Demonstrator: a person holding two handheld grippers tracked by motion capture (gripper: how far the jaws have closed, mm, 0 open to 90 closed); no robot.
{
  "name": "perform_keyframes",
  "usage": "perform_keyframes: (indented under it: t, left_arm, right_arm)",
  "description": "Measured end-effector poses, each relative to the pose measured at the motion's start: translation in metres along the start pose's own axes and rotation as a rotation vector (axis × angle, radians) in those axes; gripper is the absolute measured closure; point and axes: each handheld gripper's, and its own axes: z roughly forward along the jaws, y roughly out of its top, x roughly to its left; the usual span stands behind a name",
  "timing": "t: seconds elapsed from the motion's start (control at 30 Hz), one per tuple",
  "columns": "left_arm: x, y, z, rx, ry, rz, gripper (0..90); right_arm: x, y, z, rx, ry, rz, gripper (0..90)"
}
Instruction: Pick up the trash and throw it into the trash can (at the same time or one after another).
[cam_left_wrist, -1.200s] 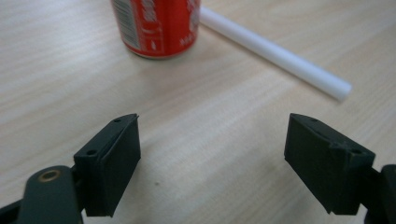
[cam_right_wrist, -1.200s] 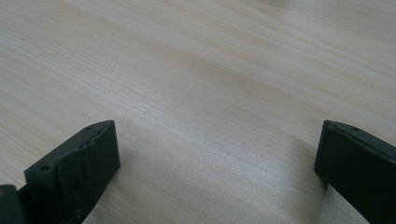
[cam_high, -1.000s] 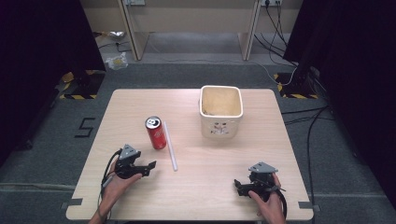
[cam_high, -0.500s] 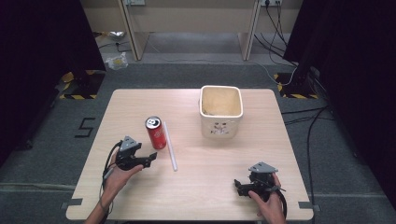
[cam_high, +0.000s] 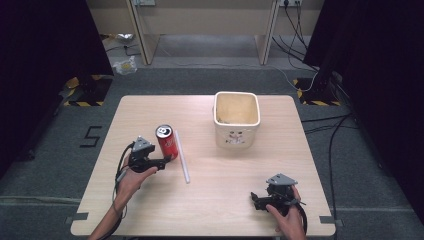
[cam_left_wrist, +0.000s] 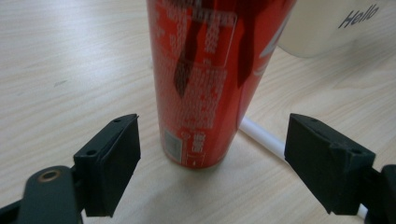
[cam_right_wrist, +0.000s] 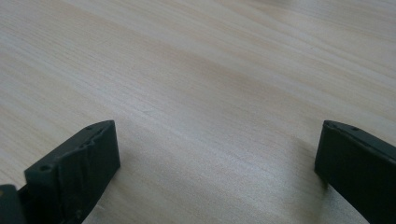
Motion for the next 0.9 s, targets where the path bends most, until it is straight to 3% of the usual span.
perform_keyframes:
  t: [0.53,0.9]
  left_arm:
    - [0.002,0.012,0.019,-0.011,0.019,0.009,20.4]
    - [0.001,0.015,0.027,-0.018,0.023,0.030,32.7]
  right_arm:
    - [0.000,0.000,0.000,0.000,0.000,0.000,0.3]
    - [0.000,0.000,0.000,0.000,0.000,0.000,0.3]
